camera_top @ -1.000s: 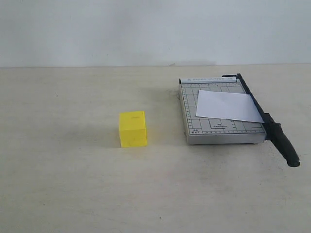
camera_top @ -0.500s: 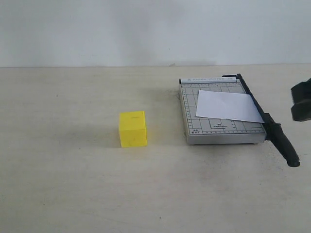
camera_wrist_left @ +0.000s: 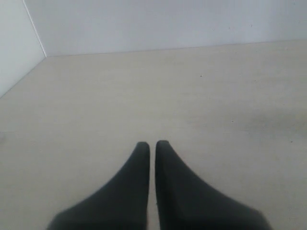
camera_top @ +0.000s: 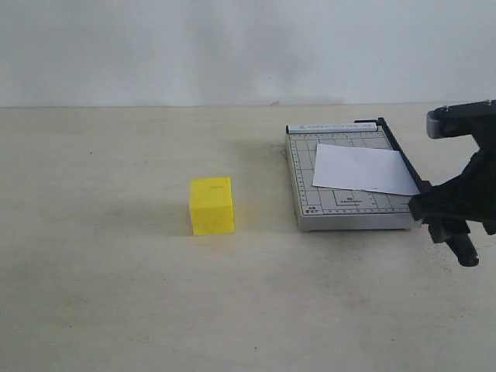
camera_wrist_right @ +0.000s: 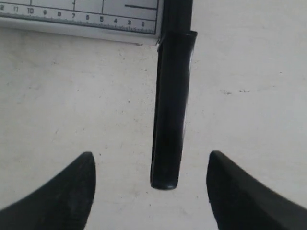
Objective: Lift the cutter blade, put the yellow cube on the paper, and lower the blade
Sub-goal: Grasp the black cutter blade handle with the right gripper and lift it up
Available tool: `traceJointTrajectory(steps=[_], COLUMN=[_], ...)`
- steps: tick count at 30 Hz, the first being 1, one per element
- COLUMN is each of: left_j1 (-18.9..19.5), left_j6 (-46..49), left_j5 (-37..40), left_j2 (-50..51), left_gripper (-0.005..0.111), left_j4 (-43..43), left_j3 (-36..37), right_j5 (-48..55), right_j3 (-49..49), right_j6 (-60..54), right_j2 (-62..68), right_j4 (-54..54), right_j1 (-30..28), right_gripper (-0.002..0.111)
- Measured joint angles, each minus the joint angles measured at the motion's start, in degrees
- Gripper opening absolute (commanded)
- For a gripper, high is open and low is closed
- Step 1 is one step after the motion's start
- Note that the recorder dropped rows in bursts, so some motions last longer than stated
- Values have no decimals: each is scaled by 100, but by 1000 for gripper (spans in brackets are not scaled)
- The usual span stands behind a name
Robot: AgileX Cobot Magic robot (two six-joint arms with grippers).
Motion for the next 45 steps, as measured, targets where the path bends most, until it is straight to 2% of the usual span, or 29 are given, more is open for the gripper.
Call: traceJointTrajectory(steps=[15,17,20,24,29,31,33,45], left_j1=[0,0,0,0,0,0,0,0], left_j6=[0,0,0,0,0,0,0,0], left_j5=[0,0,0,0,0,0,0,0], left_j2=[0,0,0,0,0,0,0,0], left_gripper=[4,4,4,4,4,4,4,4], left_j4=[0,0,0,0,0,0,0,0], left_j3=[0,0,0,0,0,0,0,0], right_j5=[-949,-1041,-1167,-1141,-1023,-1023,-1049,-1540], right_j3=[-5,-5,-5,-5,-13,-13,0,-7], right_j6=[0,0,129,515,1279,1341,1341,1341], right_j2=[1111,1152,1165,1169,1178,1167,1032,-498], right_j4=[-412,-415,-541,-973,-1517,-1531,-1531,-1690], right_j1=[0,0,0,0,47,47,47,25], right_gripper=[63,58,35,16,12,8,-1,0])
